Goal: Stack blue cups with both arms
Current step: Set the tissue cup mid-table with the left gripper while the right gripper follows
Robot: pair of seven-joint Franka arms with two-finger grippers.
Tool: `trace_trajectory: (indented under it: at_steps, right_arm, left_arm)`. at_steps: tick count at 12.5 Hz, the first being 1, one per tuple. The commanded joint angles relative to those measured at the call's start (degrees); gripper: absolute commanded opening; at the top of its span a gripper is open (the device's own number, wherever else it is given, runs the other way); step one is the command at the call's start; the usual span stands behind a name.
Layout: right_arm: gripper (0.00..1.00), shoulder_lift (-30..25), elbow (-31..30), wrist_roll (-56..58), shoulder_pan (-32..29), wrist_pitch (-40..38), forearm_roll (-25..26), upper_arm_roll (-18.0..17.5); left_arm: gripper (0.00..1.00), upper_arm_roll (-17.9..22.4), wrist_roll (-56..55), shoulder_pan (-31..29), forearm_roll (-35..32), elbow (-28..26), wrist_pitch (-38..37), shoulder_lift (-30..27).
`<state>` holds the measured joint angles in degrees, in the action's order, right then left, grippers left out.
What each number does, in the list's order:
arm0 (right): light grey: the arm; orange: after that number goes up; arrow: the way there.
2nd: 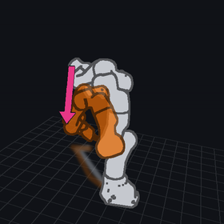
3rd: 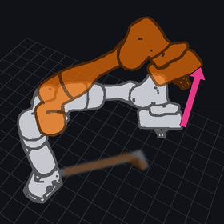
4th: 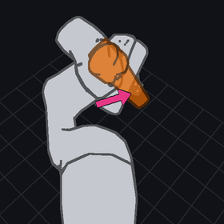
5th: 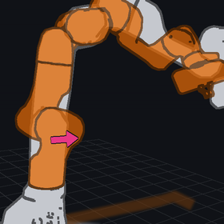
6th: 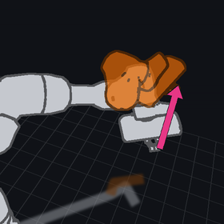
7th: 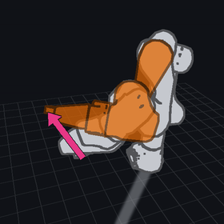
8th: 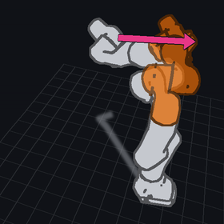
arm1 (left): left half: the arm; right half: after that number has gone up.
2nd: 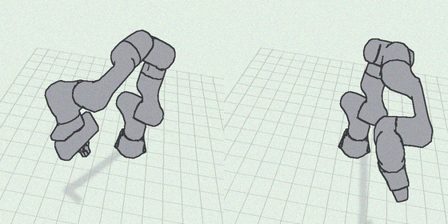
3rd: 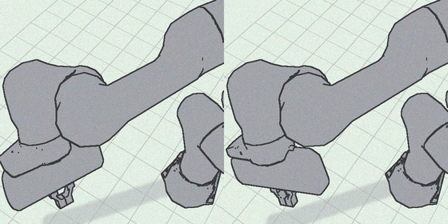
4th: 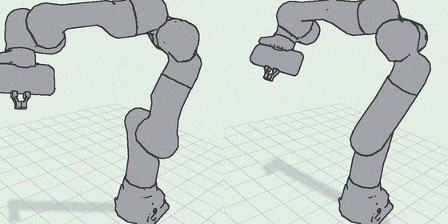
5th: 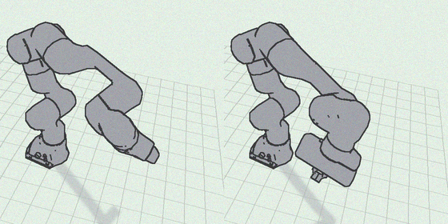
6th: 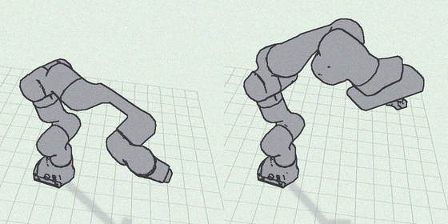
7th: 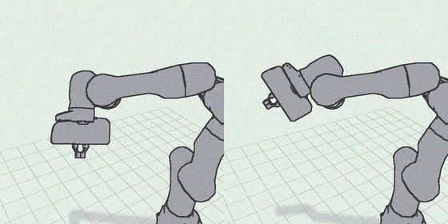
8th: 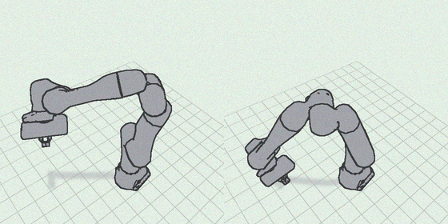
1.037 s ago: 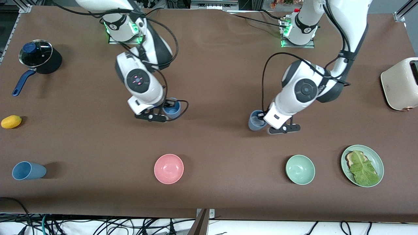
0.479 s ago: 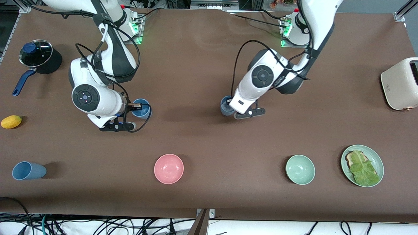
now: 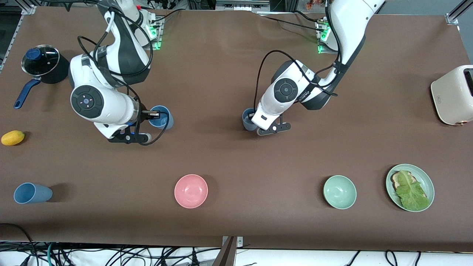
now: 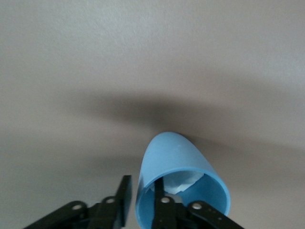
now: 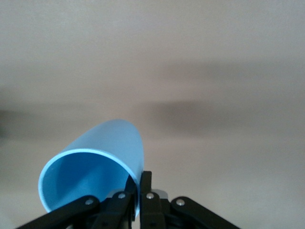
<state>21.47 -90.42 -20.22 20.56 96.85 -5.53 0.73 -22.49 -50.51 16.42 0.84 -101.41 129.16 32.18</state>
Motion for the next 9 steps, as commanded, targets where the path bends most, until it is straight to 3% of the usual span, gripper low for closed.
trace_trajectory:
  at_steps: [1,4,7,9]
  right_arm:
    - [0.00,0.23,1.82,-4.89,1.85,-1.31,-0.98,-0.21]
    - [0.00,0.67,3.84,-13.67,3.26,-1.31,-1.24,-3.18]
    - [0.00,0.67,4.45,-22.64,3.35,-0.52,-2.47,-8.71]
    - [0.00,1.64,5.86,-29.05,4.83,0.35,-2.04,-11.62]
  left_arm:
    - [1.00,0.17,-0.82,-0.34,0.65,1.38,-3.81,-1.93]
    - [1.00,0.52,-0.21,-2.79,0.48,5.14,-16.26,-7.73]
    - [1.00,0.70,3.37,-4.99,-4.24,16.29,-32.26,-8.18]
    - [1.00,0.78,12.49,-7.88,-6.56,22.01,-38.79,-8.27]
